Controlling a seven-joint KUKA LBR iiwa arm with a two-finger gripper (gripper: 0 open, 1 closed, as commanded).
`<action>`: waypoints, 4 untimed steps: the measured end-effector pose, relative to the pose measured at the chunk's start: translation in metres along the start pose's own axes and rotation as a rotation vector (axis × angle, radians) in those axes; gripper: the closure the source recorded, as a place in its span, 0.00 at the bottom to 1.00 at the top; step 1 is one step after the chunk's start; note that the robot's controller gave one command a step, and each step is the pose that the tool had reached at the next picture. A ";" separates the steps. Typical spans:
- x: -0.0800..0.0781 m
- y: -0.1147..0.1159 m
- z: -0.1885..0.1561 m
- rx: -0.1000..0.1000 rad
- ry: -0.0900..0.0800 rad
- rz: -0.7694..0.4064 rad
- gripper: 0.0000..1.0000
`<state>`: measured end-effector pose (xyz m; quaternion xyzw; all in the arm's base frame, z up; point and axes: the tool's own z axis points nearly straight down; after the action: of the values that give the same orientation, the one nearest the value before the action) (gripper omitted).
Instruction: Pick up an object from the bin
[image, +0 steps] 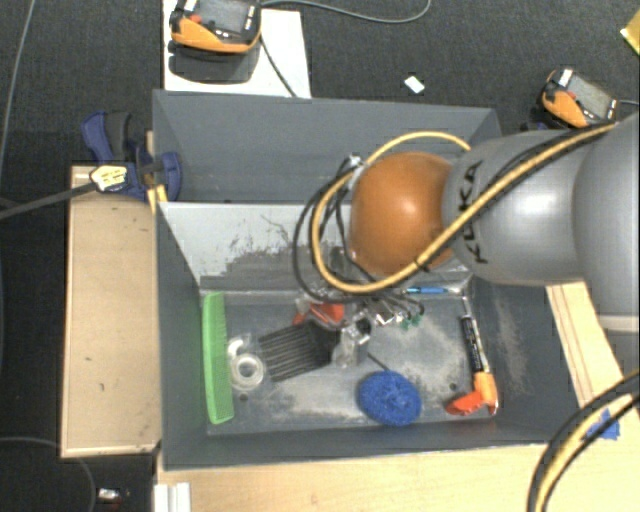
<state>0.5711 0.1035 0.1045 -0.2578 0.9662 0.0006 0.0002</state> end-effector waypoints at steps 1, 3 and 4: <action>-0.009 0.003 0.022 0.007 -0.009 -0.255 0.00; -0.006 -0.007 0.034 -0.001 -0.002 -0.159 1.00; -0.006 -0.007 0.016 -0.002 -0.002 -0.156 1.00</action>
Offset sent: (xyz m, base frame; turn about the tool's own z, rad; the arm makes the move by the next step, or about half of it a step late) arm 0.0090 -0.0041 -0.0345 -0.1617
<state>0.5795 0.1003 0.0888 -0.3323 0.9432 0.0017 0.0009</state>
